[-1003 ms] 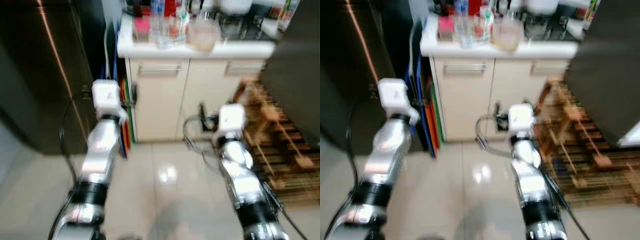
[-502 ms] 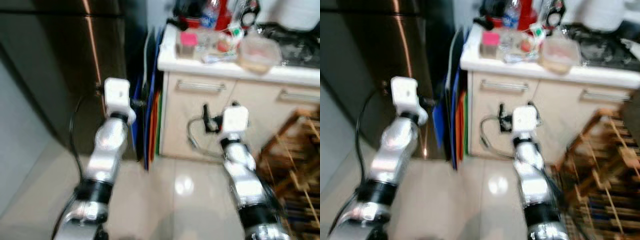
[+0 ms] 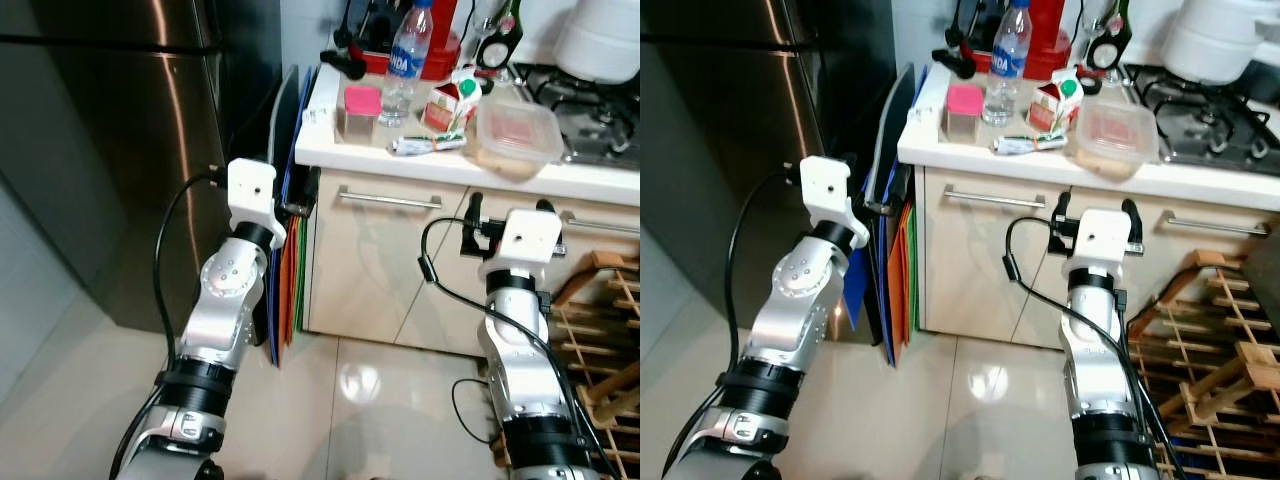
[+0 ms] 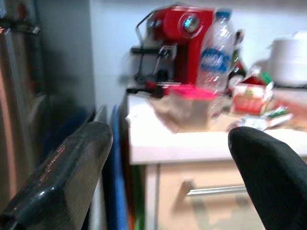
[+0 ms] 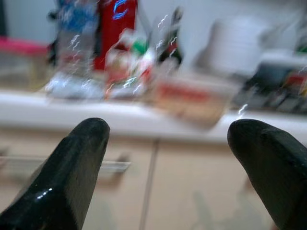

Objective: Restocking fridge

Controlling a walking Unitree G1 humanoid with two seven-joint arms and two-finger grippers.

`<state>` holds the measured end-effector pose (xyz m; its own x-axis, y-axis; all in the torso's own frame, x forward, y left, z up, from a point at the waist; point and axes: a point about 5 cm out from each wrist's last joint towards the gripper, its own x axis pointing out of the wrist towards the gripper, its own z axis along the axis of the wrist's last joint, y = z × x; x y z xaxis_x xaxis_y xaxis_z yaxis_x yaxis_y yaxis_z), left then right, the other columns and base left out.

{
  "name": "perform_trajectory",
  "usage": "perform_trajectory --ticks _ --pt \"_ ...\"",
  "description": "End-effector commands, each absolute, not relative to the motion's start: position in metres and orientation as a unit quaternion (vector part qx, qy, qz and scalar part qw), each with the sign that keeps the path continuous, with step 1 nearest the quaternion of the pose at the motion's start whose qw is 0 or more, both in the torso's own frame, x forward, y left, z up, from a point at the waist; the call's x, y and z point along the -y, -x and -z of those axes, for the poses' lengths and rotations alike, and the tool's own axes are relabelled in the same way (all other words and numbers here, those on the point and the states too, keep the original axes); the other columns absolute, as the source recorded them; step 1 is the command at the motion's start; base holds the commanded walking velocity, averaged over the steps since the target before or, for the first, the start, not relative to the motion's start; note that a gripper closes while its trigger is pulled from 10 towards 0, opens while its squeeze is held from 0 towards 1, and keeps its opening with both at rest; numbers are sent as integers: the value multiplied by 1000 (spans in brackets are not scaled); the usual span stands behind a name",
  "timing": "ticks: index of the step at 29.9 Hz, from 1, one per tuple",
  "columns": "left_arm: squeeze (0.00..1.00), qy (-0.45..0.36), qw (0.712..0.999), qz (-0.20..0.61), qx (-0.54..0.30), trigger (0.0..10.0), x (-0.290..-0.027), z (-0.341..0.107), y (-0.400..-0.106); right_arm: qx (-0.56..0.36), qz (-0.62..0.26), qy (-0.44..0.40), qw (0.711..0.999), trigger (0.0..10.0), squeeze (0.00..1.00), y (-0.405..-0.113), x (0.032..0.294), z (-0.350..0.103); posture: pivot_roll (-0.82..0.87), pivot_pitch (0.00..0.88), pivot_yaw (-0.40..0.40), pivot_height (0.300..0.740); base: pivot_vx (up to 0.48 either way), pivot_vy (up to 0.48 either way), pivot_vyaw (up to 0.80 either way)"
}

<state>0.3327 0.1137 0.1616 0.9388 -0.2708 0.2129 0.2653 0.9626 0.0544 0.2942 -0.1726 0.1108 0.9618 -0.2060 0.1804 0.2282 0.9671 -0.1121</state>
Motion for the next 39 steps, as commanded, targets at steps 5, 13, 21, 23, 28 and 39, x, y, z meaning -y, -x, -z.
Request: perform_trajectory --ticks 5,13,21,23,28,39 --pt "0 -21 981 146 123 10000 -112 -166 -332 83 88 68 990 10000 0 -295 162 -112 -76 0 6 740 0 0 0" --pt "0 -9 981 148 126 10000 -110 -167 -331 100 73 74 990 10000 0 -300 156 -121 -74 0 2 740 97 -398 0" --pt "0 -4 982 149 114 10000 -109 -164 -332 97 72 78 990 10000 0 -301 158 -120 -82 0 6 740 267 -394 0" --pt "0 0 983 149 108 10000 -109 -161 -332 95 71 79 990 10000 0 -301 158 -120 -84 0 8 740 266 -398 0" --pt "0 -4 987 132 95 10000 -110 -159 -335 88 54 64 993 10000 0 -302 152 -119 -82 0 7 740 207 -158 0" --pt "0 -5 995 51 83 10000 -157 -154 -330 112 38 18 993 10000 0 -292 146 -133 -98 0 10 740 0 0 0"
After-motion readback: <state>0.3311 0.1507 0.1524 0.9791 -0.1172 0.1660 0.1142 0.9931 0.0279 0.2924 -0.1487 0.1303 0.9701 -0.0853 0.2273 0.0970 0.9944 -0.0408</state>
